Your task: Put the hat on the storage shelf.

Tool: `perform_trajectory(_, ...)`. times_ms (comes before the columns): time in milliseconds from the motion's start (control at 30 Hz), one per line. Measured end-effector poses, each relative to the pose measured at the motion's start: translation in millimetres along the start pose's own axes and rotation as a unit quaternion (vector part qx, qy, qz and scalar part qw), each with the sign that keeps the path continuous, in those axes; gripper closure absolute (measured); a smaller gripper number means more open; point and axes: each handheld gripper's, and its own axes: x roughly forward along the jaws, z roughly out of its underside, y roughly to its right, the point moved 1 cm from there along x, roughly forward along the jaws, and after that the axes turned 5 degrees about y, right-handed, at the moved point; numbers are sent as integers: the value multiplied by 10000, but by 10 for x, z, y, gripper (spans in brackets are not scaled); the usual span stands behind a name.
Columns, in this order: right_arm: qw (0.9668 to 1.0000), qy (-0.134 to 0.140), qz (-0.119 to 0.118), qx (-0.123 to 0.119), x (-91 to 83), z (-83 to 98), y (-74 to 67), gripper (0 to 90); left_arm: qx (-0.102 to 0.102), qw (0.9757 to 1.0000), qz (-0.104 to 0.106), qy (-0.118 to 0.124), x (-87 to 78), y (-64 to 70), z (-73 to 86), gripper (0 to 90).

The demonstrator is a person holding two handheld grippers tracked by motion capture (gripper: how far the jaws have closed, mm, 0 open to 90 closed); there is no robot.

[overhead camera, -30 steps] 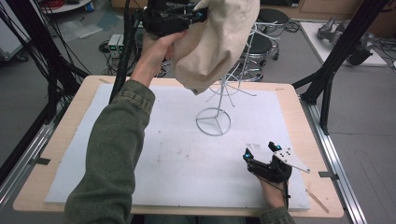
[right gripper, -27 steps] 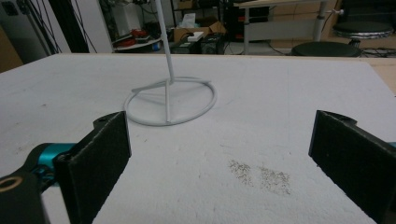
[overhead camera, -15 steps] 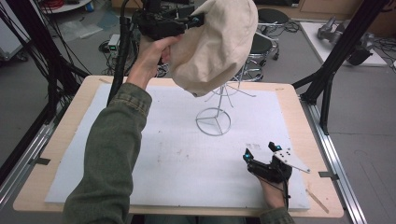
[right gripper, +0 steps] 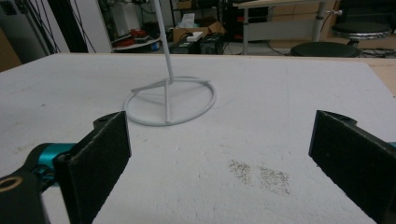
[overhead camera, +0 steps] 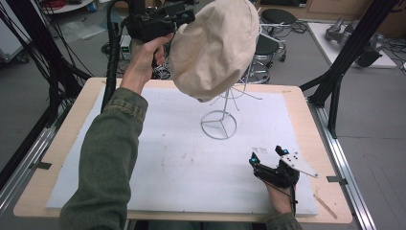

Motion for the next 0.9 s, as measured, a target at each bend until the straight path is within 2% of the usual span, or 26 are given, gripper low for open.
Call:
perform_trajectory(367,10000,-5,-1,29,1,2,-4,46,50,9999,-72,92,-236,-5,4,376)
perform_trajectory(567,10000,-25,-2,21,3,4,-12,46,43,9996,-194,220,-483,-48,-3,376)
perform_trajectory(633,10000,-11,-10,-16,5,3,-11,46,29,9995,-201,238,-510,-56,-3,376)
perform_trajectory(667,10000,1,-3,-10,5,2,-15,46,16,9992,-260,296,-593,-76,-1,376)
perform_trajectory(900,10000,-21,-7,8,4,4,-20,46,7,9988,-398,296,-806,-112,46,372)
